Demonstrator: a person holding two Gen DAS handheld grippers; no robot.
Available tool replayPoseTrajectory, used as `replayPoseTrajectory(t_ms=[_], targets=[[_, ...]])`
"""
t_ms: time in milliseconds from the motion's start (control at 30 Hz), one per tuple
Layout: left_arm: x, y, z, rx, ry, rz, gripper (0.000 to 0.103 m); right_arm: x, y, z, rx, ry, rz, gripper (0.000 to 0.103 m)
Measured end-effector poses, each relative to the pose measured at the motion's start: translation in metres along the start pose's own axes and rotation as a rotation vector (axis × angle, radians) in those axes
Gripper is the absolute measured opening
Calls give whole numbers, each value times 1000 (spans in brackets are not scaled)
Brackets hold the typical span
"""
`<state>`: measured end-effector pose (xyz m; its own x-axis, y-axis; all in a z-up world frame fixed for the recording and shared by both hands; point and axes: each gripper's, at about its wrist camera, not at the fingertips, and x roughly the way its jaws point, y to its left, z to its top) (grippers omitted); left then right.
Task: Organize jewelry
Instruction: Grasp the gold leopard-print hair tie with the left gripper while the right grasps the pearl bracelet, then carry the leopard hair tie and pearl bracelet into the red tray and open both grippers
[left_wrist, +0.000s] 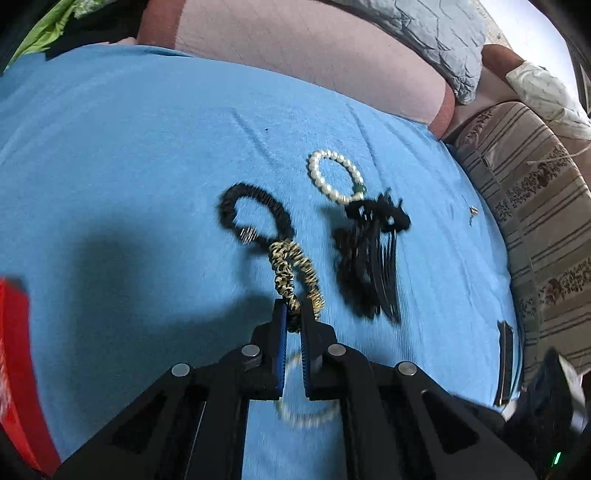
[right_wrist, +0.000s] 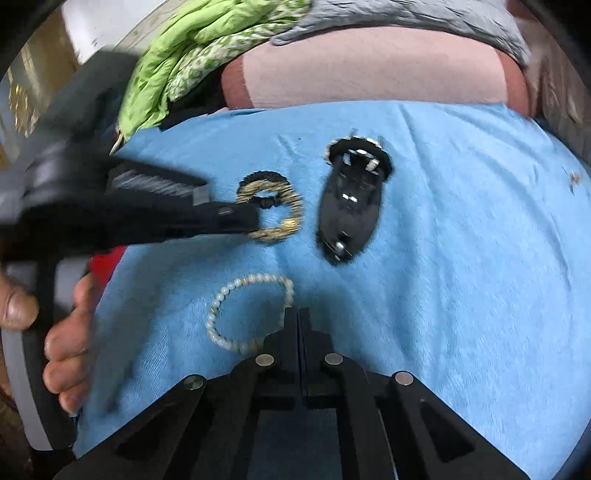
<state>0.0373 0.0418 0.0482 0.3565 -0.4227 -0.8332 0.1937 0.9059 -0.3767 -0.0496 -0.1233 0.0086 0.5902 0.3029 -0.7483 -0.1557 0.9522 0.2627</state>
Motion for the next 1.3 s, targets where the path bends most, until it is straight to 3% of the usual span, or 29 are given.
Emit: replayPoseTrajectory(t_ms=[133, 300, 333, 367, 433, 500, 633, 700, 800, 833, 900, 967, 1300], targets=[[-27, 2, -24, 31, -30, 37, 6, -20, -6, -12, 24, -15, 5, 2], [-53, 4, -47, 65, -73, 87, 6, -21, -7, -14, 62, 12, 75, 4], [-56, 7, -51, 65, -74, 98, 6, -17, -5, -9, 67, 20, 86, 14], [-56, 10, -54, 61, -69, 105, 6, -14, -2, -8, 66, 25, 89, 41], [-52, 20, -59, 46, -49, 124, 6, -8, 3, -5, 47, 15, 67, 68], [-47, 27, -62, 33, -37, 133, 7, 1, 8, -1, 21, 14, 26, 68], [-35, 37, -59, -1, -32, 122, 9, 21, 17, 13, -24, 30, -36, 50], [-28, 37, -55, -9, -25, 115, 17, 29, 27, 16, -74, 29, -79, 49], [-19, 32, -52, 3, -42, 131, 18, 34, 38, 15, -146, 29, -136, 43], [-17, 29, -52, 18, -47, 146, 18, 34, 40, 16, -155, 28, -141, 33], [-18, 25, -51, 33, -46, 147, 5, 32, 38, 17, -163, 23, -153, 15], [-22, 25, -52, 30, -44, 119, 5, 28, 33, 18, -137, 20, -139, 7], [-90, 13, -63, 15, -142, 58, 5, -31, 33, 24, -67, -54, -55, 7]])
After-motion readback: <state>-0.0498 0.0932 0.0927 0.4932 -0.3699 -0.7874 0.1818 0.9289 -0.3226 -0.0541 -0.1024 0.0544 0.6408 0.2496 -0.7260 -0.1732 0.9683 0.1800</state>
